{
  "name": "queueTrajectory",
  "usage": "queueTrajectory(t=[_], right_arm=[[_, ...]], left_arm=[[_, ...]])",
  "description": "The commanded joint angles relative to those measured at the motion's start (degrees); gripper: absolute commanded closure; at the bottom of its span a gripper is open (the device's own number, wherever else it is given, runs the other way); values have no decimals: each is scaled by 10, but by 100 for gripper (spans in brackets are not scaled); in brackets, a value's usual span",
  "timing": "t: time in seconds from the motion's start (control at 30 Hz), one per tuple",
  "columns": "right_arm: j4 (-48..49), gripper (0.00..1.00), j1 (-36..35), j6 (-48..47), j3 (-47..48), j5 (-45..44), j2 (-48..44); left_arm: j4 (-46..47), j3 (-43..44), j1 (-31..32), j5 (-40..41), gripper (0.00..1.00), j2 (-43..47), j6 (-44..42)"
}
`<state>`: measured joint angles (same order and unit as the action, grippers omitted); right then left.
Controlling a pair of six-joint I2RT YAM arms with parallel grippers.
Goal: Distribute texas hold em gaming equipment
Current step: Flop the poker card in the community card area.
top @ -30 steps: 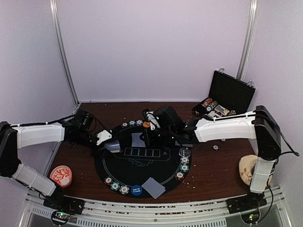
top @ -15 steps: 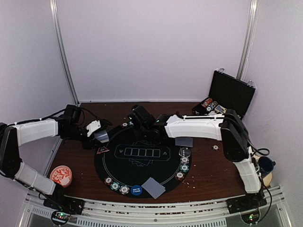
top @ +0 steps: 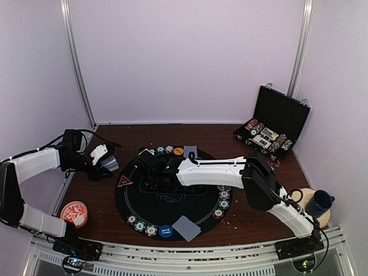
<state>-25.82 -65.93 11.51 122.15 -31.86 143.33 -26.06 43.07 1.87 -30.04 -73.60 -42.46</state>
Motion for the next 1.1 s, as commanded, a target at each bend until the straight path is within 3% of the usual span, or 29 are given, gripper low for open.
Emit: queueTrajectory(t=[0.0, 0.63, 1.07], right_arm=[[23, 96, -10, -17, 21, 26, 24], [82, 92, -20, -24, 52, 111, 80], [80, 69, -23, -22, 66, 126, 91]], left_arm=[[2, -1, -5, -28, 88, 0, -8], [11, -5, -7, -35, 88, -9, -8], [11, -4, -7, -37, 88, -12, -7]])
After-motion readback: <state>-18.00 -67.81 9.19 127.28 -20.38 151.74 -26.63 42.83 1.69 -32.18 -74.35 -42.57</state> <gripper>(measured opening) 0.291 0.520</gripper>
